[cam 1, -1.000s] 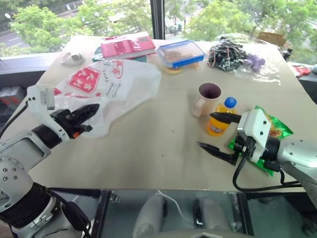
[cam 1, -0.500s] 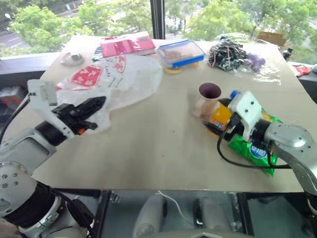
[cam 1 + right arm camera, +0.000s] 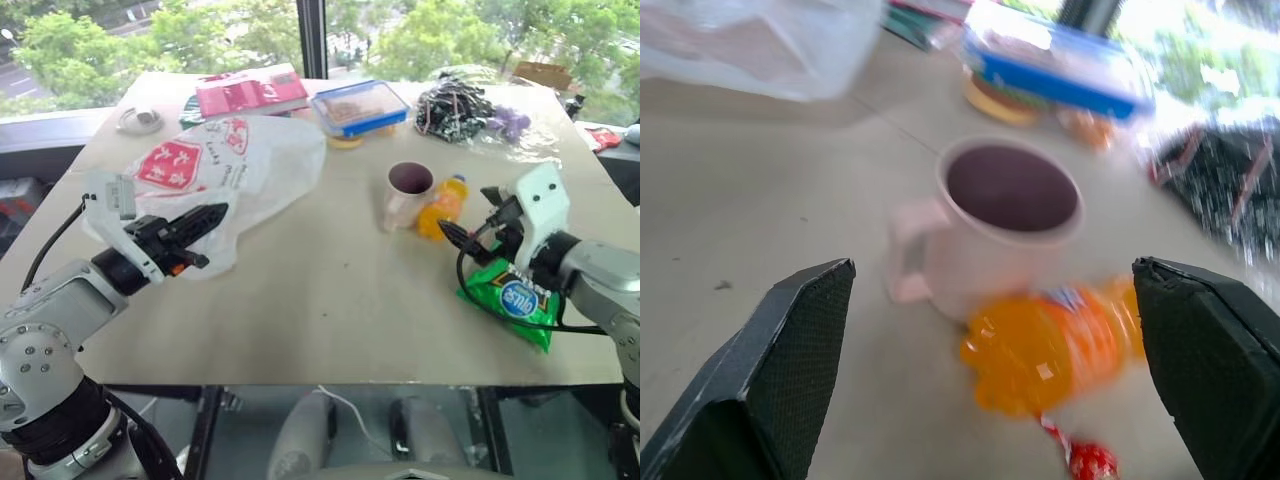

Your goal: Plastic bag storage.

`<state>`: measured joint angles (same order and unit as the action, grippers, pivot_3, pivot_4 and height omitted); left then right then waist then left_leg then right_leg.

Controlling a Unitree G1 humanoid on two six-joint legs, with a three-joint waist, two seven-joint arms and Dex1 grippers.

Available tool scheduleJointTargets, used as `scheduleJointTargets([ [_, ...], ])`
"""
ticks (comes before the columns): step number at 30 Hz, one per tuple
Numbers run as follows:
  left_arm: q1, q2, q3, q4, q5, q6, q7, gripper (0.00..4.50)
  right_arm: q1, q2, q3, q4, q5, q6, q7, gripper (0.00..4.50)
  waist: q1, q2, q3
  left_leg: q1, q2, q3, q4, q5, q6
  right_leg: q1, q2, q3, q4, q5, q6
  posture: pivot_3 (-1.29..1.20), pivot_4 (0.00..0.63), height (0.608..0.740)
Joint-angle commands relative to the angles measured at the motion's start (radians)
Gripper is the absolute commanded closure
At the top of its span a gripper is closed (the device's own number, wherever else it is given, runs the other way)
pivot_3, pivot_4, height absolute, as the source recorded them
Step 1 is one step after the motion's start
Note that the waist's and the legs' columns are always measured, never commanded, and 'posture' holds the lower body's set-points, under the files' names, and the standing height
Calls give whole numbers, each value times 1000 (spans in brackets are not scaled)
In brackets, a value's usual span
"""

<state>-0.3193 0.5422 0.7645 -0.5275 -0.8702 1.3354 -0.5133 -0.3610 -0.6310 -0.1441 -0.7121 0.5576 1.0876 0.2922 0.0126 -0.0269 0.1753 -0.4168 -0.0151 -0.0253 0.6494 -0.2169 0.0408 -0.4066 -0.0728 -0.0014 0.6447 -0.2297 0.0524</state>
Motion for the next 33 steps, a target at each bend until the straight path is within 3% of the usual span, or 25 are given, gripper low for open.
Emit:
scheduleJointTargets([
  [1,14,27,-24,1,-33,-59,13,4396,-129,137,-54,207,-39,112,-153,0,-4,1,0,0,0,0,-1,0,0,-1,1,0,0,0,0,0,150,740],
  [8,39,45,-47,17,-62,-110,40,4396,-395,346,-116,591,-98,85,-282,0,-12,2,1,-1,1,2,-2,1,-1,-3,2,1,1,2,-2,0,150,740],
  [15,79,57,-50,7,-97,-146,74,4396,-535,427,-48,904,-208,-30,-323,0,-25,2,1,-1,0,2,-3,1,-1,-3,2,2,0,4,2,0,150,740],
  [22,116,54,-61,-17,-139,-177,129,4396,-585,440,5,1078,-288,-52,-319,0,-29,2,1,-1,0,2,-5,1,-1,-4,2,2,1,4,2,0,150,740],
  [27,138,64,-66,-24,-173,-195,156,4500,-556,421,77,1090,-322,-45,-262,1503,-30,2,0,1,0,2,-5,1,-1,-3,2,2,1,4,1,0,150,740],
  [31,145,75,-56,-21,-204,-208,168,4500,-495,359,84,912,-314,-16,-207,2132,-22,2,-1,1,0,1,-5,1,-2,-3,2,1,1,4,1,0,150,740],
  [33,146,79,-46,-13,-234,-219,175,4500,-449,321,28,739,-271,36,-184,2132,-14,2,-1,0,-1,-1,-6,1,-2,-3,1,-1,-1,4,1,0,150,740],
])
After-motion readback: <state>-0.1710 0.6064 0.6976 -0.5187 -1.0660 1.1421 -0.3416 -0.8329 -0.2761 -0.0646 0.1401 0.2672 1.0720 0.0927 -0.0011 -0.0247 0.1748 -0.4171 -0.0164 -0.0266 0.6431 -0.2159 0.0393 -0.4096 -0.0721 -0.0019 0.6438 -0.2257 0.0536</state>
